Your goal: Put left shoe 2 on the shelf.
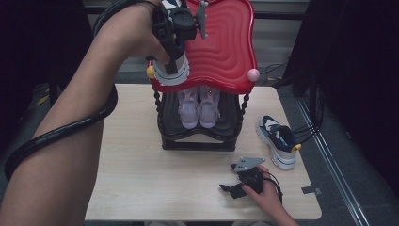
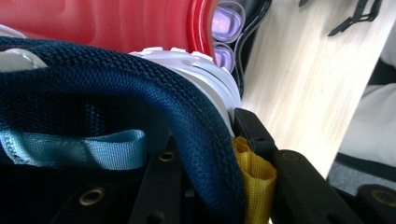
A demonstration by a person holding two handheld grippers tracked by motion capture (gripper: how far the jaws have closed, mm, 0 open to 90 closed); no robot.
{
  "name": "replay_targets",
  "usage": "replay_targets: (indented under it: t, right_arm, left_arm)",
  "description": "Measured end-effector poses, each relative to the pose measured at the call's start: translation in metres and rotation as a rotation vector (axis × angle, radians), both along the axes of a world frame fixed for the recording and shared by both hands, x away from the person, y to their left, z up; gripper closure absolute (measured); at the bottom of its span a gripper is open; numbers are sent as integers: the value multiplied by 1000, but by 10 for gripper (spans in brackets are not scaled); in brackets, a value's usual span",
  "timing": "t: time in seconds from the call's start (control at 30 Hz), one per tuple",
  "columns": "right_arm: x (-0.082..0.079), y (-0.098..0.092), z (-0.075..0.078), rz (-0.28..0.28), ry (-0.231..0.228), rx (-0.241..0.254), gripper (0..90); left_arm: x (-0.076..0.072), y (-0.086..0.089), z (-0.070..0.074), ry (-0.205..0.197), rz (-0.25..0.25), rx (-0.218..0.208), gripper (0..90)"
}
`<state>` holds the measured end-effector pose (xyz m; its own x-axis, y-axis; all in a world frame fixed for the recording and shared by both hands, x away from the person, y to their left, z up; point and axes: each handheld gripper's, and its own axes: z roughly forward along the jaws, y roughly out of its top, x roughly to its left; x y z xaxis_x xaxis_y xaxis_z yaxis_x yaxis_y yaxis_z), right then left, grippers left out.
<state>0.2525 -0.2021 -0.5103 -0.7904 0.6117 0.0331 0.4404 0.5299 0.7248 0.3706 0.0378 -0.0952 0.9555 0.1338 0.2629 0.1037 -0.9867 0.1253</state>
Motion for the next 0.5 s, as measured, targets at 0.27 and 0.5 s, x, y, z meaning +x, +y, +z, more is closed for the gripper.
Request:
replay_targets:
  t: [0.27, 0.5]
  right_arm:
    - [0, 0, 0, 0, 0, 0, 126]
    - [0, 0, 0, 1, 0, 0, 125]
  left_arm:
    - [10, -15, -6, -1, -26, 17, 732]
    - [21, -24, -13, -10, -23, 28, 731]
